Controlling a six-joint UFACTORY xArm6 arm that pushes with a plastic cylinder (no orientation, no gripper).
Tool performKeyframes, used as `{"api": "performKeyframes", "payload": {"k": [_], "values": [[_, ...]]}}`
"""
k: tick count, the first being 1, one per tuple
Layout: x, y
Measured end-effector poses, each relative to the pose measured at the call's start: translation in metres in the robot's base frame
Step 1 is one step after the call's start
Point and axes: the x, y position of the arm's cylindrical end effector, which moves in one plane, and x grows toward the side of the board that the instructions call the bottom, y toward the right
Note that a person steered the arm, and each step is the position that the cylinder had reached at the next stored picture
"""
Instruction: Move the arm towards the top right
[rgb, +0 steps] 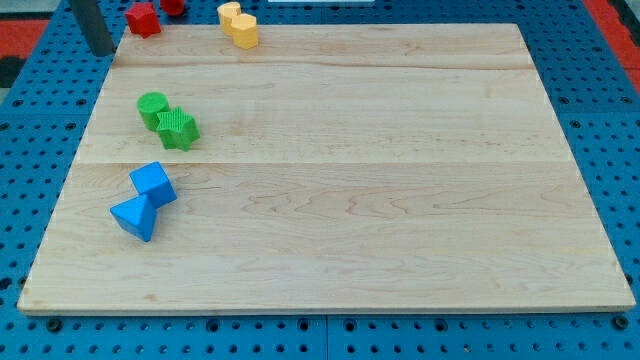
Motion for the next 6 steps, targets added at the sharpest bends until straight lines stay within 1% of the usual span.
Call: {"api": "performKeyframes", "payload": {"k": [1, 2, 3, 4, 5, 6], "values": [[0.024, 0.09], [0.04, 0.192], [0.04, 0.285], [0.017, 0.352], [-0.02, 0.414], [-0.039, 0.481]]}}
